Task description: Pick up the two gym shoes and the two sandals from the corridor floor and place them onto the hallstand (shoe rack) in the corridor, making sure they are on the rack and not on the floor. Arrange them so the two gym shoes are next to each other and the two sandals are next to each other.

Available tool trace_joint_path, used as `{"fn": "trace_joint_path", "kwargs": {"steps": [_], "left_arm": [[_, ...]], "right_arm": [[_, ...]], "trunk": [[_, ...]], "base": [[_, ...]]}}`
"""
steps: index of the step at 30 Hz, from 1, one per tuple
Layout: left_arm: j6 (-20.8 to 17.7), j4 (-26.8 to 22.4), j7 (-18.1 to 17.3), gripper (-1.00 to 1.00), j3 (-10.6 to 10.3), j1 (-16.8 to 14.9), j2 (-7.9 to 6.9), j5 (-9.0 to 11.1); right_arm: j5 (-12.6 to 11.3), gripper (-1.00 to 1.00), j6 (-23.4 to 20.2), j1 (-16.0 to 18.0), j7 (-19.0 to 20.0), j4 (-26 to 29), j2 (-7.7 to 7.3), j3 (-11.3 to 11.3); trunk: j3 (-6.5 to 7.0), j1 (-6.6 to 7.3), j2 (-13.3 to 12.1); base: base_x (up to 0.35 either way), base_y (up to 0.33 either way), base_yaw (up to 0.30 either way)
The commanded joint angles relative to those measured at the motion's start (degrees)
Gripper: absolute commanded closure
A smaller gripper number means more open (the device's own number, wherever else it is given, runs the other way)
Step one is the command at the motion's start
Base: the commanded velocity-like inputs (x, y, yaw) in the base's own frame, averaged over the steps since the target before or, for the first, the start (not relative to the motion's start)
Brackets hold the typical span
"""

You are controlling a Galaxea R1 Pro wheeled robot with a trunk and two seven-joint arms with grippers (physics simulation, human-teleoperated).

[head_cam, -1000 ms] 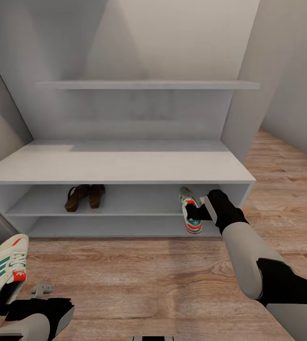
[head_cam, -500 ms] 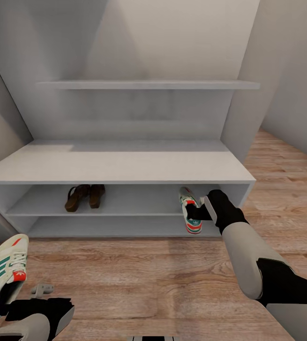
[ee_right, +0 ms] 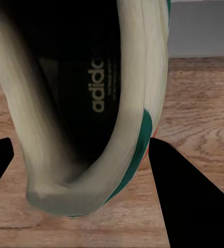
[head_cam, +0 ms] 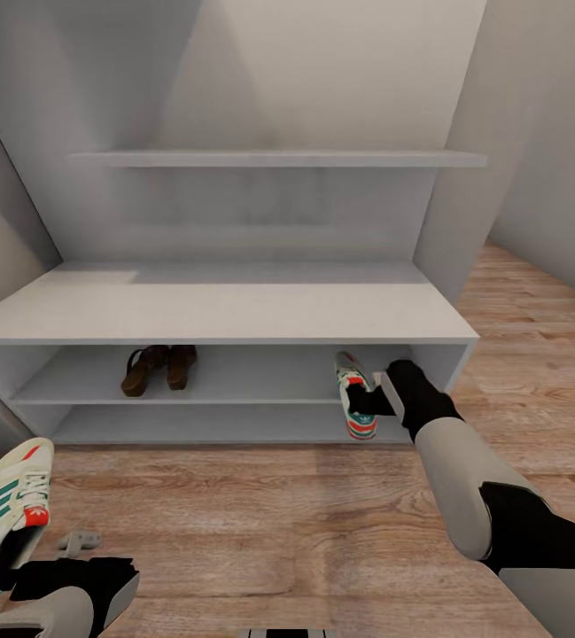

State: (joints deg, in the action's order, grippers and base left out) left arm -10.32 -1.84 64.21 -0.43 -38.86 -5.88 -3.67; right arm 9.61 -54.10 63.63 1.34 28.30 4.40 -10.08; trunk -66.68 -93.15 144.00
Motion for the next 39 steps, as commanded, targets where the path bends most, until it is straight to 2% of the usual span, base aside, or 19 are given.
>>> {"fn": "trace_joint_path", "kwargs": {"steps": [1, 16, 26, 39], "left_arm": [[-0.23, 0.00, -0.05, 1.00, -0.01, 0.00, 0.01, -0.11], [-0.23, 0.00, -0.05, 1.00, -0.01, 0.00, 0.06, -0.11], [-0.23, 0.00, -0.05, 1.00, -0.01, 0.01, 0.08, -0.11], [-0.23, 0.00, -0.05, 1.00, -0.01, 0.00, 0.08, -0.11]], "right_arm": [[-0.04, 1.00, 0.50, 0.00, -0.11, -0.27, 0.00, 0.03], [0.01, 1.00, 4.39, -0.02, -0.11, -0.94, 0.00, 0.06], [0.14, 1.00, 4.78, 0.00, -0.17, -0.88, 0.00, 0.20], [0.14, 1.00, 4.84, 0.00, -0.20, -0.92, 0.00, 0.14]], "trunk": [[0.00, 0.00, 0.00], [0.00, 0.00, 0.00], [0.00, 0.00, 0.00], [0.00, 0.00, 0.00]], "base": [[0.000, 0.000, 0.000], [0.000, 0.000, 0.000], [0.006, 0.001, 0.000], [0.101, 0.023, 0.000]]}}
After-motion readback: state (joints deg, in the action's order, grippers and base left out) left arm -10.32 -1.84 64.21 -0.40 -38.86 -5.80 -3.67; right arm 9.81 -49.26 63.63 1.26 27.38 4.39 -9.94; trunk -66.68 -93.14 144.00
